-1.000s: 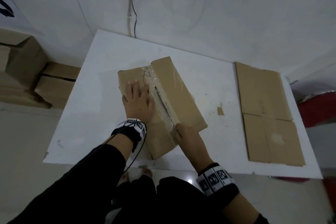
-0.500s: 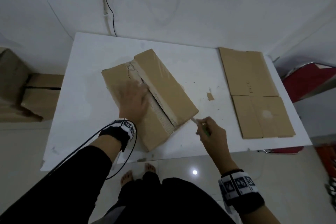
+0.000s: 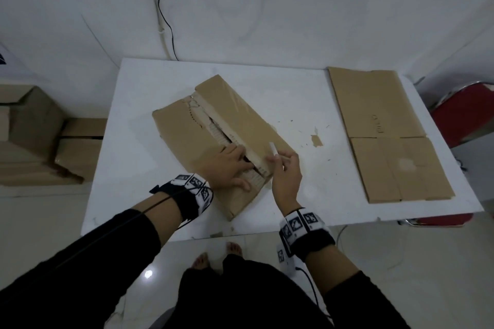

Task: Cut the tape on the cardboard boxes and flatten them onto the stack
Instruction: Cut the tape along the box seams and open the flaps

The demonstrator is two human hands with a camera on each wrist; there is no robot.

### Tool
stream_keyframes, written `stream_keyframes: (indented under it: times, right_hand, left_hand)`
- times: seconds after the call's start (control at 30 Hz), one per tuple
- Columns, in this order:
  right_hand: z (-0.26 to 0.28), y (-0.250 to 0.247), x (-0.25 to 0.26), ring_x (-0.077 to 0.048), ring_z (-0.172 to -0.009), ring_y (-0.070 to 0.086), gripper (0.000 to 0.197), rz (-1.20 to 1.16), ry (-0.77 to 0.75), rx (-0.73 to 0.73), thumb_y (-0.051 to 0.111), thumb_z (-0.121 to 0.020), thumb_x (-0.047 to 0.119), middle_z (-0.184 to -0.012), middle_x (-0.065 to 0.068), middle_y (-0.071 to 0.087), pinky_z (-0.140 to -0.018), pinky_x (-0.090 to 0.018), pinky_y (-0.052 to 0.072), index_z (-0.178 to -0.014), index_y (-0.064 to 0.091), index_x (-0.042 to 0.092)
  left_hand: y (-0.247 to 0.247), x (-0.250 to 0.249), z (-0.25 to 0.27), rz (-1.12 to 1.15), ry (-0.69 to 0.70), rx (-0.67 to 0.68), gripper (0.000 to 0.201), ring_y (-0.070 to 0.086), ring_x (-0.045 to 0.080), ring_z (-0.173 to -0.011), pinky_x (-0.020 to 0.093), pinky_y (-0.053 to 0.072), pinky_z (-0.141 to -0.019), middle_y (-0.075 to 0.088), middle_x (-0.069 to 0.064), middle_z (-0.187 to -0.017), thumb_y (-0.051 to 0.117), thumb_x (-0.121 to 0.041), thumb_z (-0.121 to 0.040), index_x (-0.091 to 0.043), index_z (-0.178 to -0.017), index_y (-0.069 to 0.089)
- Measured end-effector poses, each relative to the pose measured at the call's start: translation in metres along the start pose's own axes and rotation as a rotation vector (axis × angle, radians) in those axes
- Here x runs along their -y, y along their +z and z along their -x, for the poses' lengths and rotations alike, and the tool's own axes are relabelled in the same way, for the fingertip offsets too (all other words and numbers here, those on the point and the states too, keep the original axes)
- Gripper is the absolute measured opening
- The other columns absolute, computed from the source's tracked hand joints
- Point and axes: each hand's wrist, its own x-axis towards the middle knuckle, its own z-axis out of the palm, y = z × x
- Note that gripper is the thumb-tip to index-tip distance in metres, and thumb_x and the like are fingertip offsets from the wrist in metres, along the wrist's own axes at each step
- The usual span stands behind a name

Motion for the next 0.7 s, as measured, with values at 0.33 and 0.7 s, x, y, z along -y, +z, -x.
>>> stream_keyframes:
  times: [0.33, 0.7]
  right_hand:
    - [-0.072, 0.024, 0.022, -0.003, -0.080, 0.060, 0.006, 0.164, 0.013, 0.260, 0.052, -0.100, 0.019, -0.088, -0.002, 0.072, -0.063, -0.005, 0.039, -0.101, 0.053, 0.013]
    - [-0.019, -0.042, -0.017, -0.005, -0.070, 0.065, 0.011, 0.209, -0.061, 0.383, 0.056, -0.100, 0.025, -0.075, 0.006, 0.071, -0.059, -0.021, 0.047, -0.096, 0.064, 0.018]
  left_hand:
    - [-0.010, -0.011, -0.018, 0.306, -0.369, -0.068, 0.064, 0.034, 0.024, -0.118, 0.036, 0.025, -0.095, 0.033, 0.004, -0.127, 0.075, -0.057, -0.066, -0.023, -0.118, 0.055]
    - [0.009, -0.015, -0.010, 0.511, -0.347, -0.227, 0.043, 0.034, 0.016, -0.124, 0.027, 0.016, -0.091, 0.051, -0.009, -0.124, 0.073, -0.040, -0.073, -0.022, -0.108, 0.056]
